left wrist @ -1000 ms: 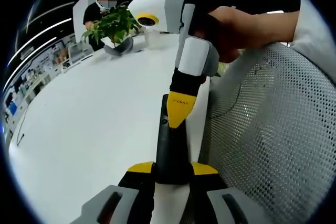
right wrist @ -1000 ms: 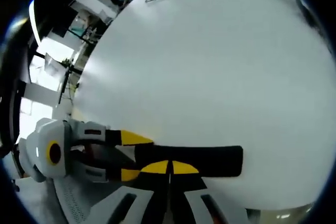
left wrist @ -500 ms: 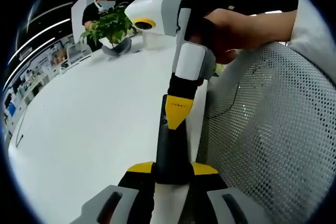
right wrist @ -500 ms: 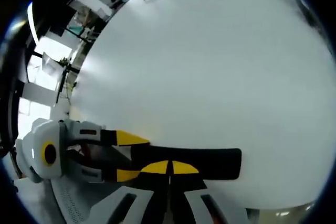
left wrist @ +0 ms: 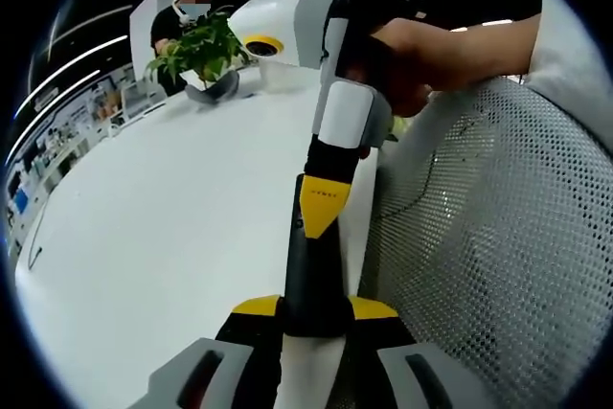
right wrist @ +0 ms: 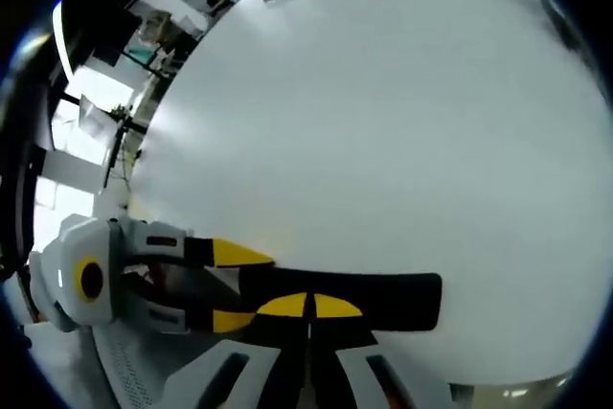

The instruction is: Press the specified remote control buttons in sequence, fully releasing each button before pressing the next.

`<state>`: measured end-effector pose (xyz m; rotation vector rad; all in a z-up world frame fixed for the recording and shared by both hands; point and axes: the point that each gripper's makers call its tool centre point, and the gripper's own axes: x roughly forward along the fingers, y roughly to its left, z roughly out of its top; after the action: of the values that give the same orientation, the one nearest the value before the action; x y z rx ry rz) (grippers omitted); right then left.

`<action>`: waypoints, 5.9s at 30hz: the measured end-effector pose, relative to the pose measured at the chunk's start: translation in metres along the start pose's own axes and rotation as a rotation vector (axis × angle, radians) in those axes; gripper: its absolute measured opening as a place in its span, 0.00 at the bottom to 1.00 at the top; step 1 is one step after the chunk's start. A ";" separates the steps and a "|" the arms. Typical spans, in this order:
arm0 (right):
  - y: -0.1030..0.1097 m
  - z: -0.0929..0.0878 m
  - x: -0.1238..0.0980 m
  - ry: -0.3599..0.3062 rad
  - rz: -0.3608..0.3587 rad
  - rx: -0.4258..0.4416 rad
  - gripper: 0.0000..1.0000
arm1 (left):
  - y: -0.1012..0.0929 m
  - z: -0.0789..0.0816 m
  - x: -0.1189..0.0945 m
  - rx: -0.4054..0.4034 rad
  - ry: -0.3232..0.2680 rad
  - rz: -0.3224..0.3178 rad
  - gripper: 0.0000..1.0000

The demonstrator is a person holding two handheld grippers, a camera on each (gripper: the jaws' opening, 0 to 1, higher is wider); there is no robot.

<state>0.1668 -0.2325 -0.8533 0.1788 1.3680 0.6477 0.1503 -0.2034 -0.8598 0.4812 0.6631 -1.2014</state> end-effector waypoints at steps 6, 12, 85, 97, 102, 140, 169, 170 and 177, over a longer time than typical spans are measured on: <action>-0.001 0.000 0.000 0.003 0.009 0.017 0.00 | 0.000 0.000 0.000 -0.004 0.001 0.002 0.24; 0.000 0.000 -0.001 0.011 0.018 0.038 0.00 | 0.000 0.000 0.000 -0.007 0.001 0.005 0.24; 0.012 0.000 0.006 0.009 -0.016 -0.065 0.00 | 0.000 0.001 0.000 -0.016 0.006 0.006 0.24; 0.014 0.005 -0.003 -0.033 0.013 -0.054 0.00 | 0.000 0.001 0.000 -0.028 0.010 0.020 0.24; 0.030 0.028 -0.029 -0.205 0.078 -0.068 0.00 | 0.000 0.001 0.000 -0.031 0.010 0.023 0.24; -0.022 0.067 -0.168 -0.999 -0.428 -0.300 0.75 | 0.001 -0.002 -0.002 -0.013 0.071 0.007 0.24; -0.030 0.068 -0.160 -0.957 -0.451 -0.297 0.87 | 0.027 -0.001 -0.001 0.064 0.172 -0.056 0.23; -0.030 0.068 -0.160 -0.957 -0.451 -0.297 0.87 | 0.030 -0.002 -0.001 0.067 0.176 -0.054 0.23; -0.031 0.067 -0.158 -0.947 -0.452 -0.294 0.87 | 0.043 -0.003 -0.002 0.045 0.195 -0.050 0.23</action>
<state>0.2307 -0.3243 -0.7192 -0.0666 0.3646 0.2940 0.1900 -0.1873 -0.8612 0.6290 0.8199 -1.2279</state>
